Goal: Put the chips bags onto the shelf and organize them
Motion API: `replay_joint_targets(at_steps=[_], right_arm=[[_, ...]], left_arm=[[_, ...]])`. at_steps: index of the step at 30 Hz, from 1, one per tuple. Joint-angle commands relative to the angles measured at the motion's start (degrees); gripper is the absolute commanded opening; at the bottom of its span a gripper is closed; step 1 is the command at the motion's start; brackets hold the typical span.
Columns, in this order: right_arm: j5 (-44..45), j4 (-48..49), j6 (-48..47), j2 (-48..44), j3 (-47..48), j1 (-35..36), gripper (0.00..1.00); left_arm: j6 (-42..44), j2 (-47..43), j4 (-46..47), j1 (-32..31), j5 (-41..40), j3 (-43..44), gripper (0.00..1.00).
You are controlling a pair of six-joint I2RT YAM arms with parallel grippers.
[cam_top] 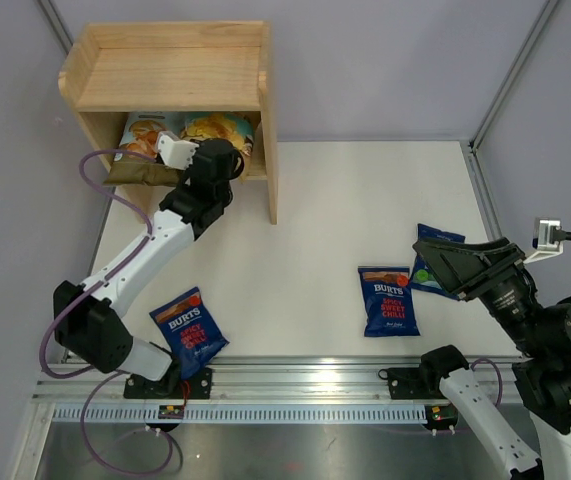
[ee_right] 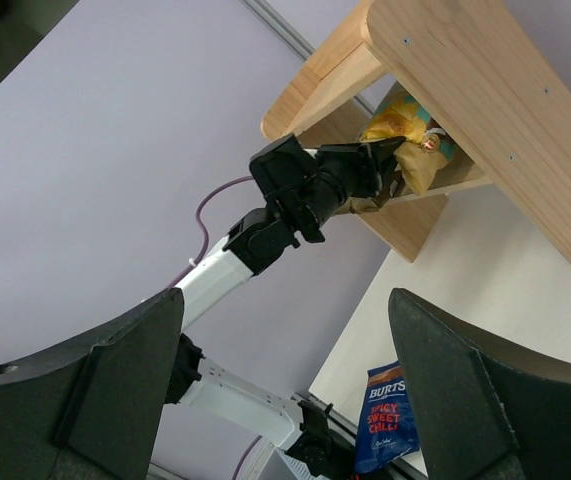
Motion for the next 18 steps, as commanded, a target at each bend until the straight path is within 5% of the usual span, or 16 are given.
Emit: replay_joint_targets(at_steps=[1,10,12,15,18], right_arm=[[-0.8,-0.5,-1.4,-0.8,2.4,0.3,0.91],[-0.1,-1.7,-2.5,-2.0,3.3,0.3,0.91],[0.1,-1.9,-2.9,-1.9,3.4,0.3,0.91],[-0.3,-1.9,-2.9,-2.0,3.2,0.3,0.91],[-0.2,-2.1,-3.1,-2.5,2.9,0.3,0.92]], left_arm=[[-2.9,2.3,4.3,-0.4,-3.6,5.5,0.0],[-6.8,5.1,0.9,-2.1,-0.5,6.1,0.04],[-7.4,4.5,0.9,-3.0,-0.5,5.4,0.24],[-6.4,4.1,2.2,-4.0,-0.3,4.4,0.32],[-6.7,3.5,2.4,-4.2,0.9,3.2,0.59]])
